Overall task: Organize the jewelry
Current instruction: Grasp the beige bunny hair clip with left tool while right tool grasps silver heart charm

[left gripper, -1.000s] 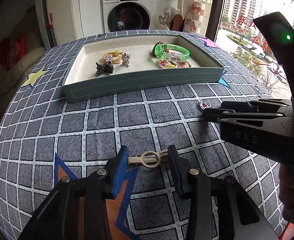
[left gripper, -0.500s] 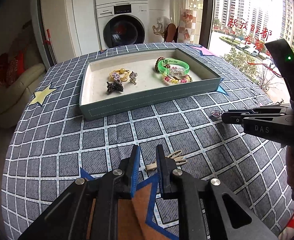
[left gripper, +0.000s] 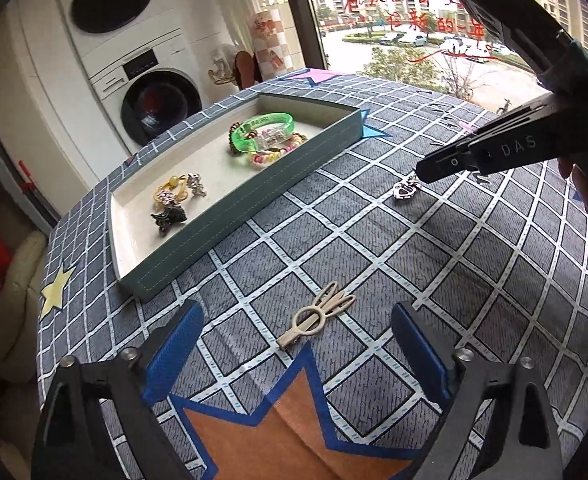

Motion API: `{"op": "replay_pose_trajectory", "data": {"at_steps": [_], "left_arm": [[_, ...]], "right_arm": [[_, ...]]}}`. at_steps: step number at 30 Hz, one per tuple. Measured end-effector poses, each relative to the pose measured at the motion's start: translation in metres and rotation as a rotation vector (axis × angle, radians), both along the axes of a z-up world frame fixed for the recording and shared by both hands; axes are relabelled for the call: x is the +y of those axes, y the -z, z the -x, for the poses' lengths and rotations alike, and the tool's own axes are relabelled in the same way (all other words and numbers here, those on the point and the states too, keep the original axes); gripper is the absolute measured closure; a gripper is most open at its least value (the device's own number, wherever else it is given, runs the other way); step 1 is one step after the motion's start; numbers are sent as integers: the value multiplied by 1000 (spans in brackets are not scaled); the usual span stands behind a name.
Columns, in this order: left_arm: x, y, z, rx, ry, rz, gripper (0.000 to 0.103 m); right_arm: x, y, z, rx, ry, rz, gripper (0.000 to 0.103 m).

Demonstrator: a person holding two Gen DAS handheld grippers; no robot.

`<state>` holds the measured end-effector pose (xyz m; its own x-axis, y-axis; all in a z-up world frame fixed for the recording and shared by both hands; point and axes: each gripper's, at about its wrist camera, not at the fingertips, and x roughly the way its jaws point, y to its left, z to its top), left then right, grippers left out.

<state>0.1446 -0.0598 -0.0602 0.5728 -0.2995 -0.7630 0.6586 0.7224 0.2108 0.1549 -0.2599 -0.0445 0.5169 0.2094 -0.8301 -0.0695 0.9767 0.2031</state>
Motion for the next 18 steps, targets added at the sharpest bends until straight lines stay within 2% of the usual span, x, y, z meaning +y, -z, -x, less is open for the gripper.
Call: {"op": "replay_pose_trajectory", "data": {"at_steps": [2, 5, 7, 9, 10, 11, 12, 14, 18], "left_arm": [[-7, 6, -6, 24, 23, -16, 11], [-13, 11, -10, 72, 60, -8, 27], [-14, 11, -9, 93, 70, 2, 29], [-15, 11, -7, 118, 85, 17, 44], [-15, 11, -6, 129, 84, 27, 48], [-15, 11, -4, 139, 84, 37, 58], [-16, 11, -3, 149, 80, 47, 66], [-15, 11, -2, 153, 47, 65, 67], [-9, 12, 0, 173, -19, 118, 67]], "right_arm": [[1, -2, 2, -6, -15, -1, 91], [2, -1, 4, -5, -23, 10, 91], [0, 1, 3, 4, -28, -6, 91], [-1, 4, 3, 8, -26, -7, 90], [-2, 5, 2, 12, -25, -6, 88], [-3, 6, 1, 14, -25, -12, 79], [-4, 7, 1, 14, -25, -16, 61], [-2, 6, 2, -1, -30, -12, 47], [6, 9, -1, 8, -54, 28, 47]]}}
